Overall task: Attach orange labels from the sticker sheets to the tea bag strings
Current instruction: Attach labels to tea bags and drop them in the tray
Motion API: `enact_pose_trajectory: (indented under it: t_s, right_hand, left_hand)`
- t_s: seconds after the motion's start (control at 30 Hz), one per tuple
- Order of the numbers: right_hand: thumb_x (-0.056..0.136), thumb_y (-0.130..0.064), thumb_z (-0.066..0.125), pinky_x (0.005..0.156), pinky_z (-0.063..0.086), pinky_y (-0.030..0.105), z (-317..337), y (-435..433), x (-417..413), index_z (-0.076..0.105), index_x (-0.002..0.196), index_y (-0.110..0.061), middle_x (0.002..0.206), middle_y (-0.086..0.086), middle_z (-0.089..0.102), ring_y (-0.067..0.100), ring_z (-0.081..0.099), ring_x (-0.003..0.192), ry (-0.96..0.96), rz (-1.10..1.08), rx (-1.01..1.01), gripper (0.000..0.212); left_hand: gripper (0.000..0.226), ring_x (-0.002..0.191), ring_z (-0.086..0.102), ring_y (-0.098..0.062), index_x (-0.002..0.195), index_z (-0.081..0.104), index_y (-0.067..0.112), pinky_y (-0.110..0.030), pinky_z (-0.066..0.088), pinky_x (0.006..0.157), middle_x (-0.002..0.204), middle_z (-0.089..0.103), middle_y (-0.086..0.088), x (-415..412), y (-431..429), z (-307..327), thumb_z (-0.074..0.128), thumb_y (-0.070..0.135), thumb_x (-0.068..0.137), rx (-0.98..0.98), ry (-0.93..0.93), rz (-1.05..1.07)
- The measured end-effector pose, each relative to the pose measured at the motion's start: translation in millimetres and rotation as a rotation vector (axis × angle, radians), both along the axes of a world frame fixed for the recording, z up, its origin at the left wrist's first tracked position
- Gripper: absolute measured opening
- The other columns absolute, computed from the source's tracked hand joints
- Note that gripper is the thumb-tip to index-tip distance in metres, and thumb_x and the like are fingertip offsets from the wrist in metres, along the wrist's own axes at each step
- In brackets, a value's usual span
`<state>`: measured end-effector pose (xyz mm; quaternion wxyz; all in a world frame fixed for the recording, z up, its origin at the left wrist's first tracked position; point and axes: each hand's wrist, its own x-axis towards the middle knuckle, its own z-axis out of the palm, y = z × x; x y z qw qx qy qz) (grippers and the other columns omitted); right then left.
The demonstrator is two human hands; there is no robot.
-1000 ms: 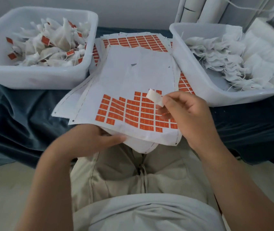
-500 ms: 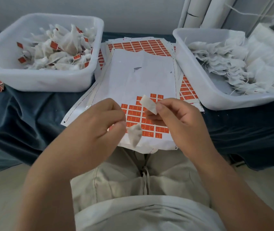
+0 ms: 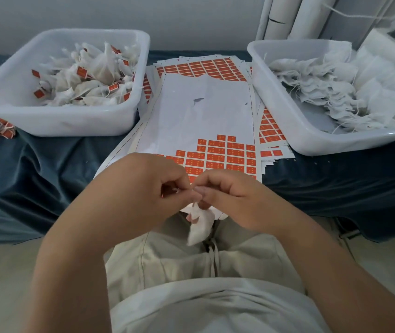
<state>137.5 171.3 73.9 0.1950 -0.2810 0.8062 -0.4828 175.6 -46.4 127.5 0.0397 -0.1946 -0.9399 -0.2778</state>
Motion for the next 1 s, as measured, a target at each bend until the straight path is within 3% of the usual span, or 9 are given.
enact_pose_trajectory:
  t_s: [0.1,0.23,0.37,0.47,0.63,0.7,0.8,0.9,1.0]
  right_hand:
    - [0.111,-0.031,0.051,0.076,0.059,0.039,0.4,0.6,2.2,0.067,0.109,-0.017,0.082,-0.002,0.075,0.011,0.078,0.081,-0.081,0.046,-0.027,0.020]
    - [0.113,-0.030,0.045,0.084,0.063,0.052,0.1,1.5,5.9,0.060,0.103,-0.024,0.064,0.000,0.065,0.023,0.075,0.063,-0.146,0.021,-0.054,0.019]
    - [0.114,-0.030,0.043,0.079,0.065,0.049,1.4,-1.6,8.1,0.058,0.096,-0.025,0.055,-0.006,0.054,0.015,0.059,0.049,-0.076,-0.006,-0.006,0.024]
    - [0.113,-0.029,0.044,0.077,0.063,0.056,5.5,-1.8,8.7,0.059,0.093,-0.028,0.055,-0.018,0.056,0.003,0.057,0.048,-0.056,-0.021,0.028,0.025]
    - [0.113,-0.032,0.043,0.080,0.060,0.063,6.8,-4.9,9.5,0.064,0.098,-0.023,0.055,-0.015,0.050,0.005,0.050,0.047,-0.158,-0.073,-0.072,0.028]
    - [0.113,-0.037,0.043,0.083,0.059,0.065,6.4,-5.9,9.1,0.066,0.103,-0.017,0.057,-0.011,0.047,0.007,0.046,0.048,-0.229,-0.109,-0.143,0.032]
    - [0.107,-0.029,0.059,0.079,0.064,0.048,7.8,-7.2,8.9,0.073,0.107,-0.018,0.058,-0.018,0.057,0.003,0.054,0.050,-0.176,-0.110,-0.206,0.017]
    - [0.104,-0.021,0.066,0.075,0.063,0.036,6.9,-5.7,7.9,0.075,0.104,-0.020,0.065,-0.022,0.065,0.000,0.058,0.056,-0.158,-0.137,-0.242,0.009]
    - [0.103,-0.022,0.066,0.085,0.063,0.052,3.7,-5.0,6.5,0.074,0.102,-0.016,0.062,-0.020,0.061,0.002,0.057,0.055,-0.181,-0.183,-0.227,0.010]
  left_hand:
    - [0.022,0.071,0.058,-0.013,0.071,0.068,0.035,-0.029,0.045,0.057,0.067,0.057,0.012,-1.0,-0.4,-1.2,0.072,0.053,0.082,0.023,0.061,-0.009]
    - [0.018,0.081,0.061,-0.006,0.076,0.065,0.037,-0.024,0.045,0.066,0.082,0.062,0.016,-4.7,-3.3,-5.5,0.068,0.051,0.087,0.049,-0.033,-0.005]
    - [0.020,0.086,0.062,-0.003,0.076,0.063,0.035,-0.017,0.044,0.066,0.085,0.067,0.018,-5.4,-3.4,-11.1,0.065,0.050,0.089,0.061,-0.141,-0.027]
    - [0.019,0.086,0.061,-0.008,0.076,0.062,0.033,-0.015,0.045,0.068,0.086,0.067,0.014,-6.2,-1.9,-13.3,0.067,0.046,0.090,0.113,-0.161,-0.039]
    - [0.025,0.074,0.058,-0.017,0.074,0.065,0.024,-0.024,0.046,0.063,0.078,0.065,0.006,-7.8,-4.7,-15.2,0.071,0.044,0.088,0.239,-0.233,-0.032]
    - [0.027,0.071,0.058,-0.025,0.074,0.067,0.022,-0.043,0.051,0.067,0.076,0.066,0.001,-8.5,-5.7,-16.0,0.074,0.043,0.088,0.311,-0.273,-0.007]
    - [0.032,0.077,0.059,-0.044,0.078,0.072,0.021,-0.061,0.053,0.073,0.079,0.067,-0.014,-8.8,-5.1,-16.5,0.077,0.051,0.088,0.389,-0.314,0.034]
    - [0.038,0.075,0.056,-0.046,0.080,0.075,0.023,-0.057,0.051,0.068,0.077,0.067,-0.016,-9.2,-3.5,-17.0,0.070,0.061,0.080,0.409,-0.329,0.056]
    - [0.036,0.073,0.064,-0.035,0.078,0.076,0.023,-0.053,0.052,0.070,0.074,0.072,-0.005,-10.7,-0.7,-19.1,0.076,0.058,0.086,0.454,-0.336,0.110]
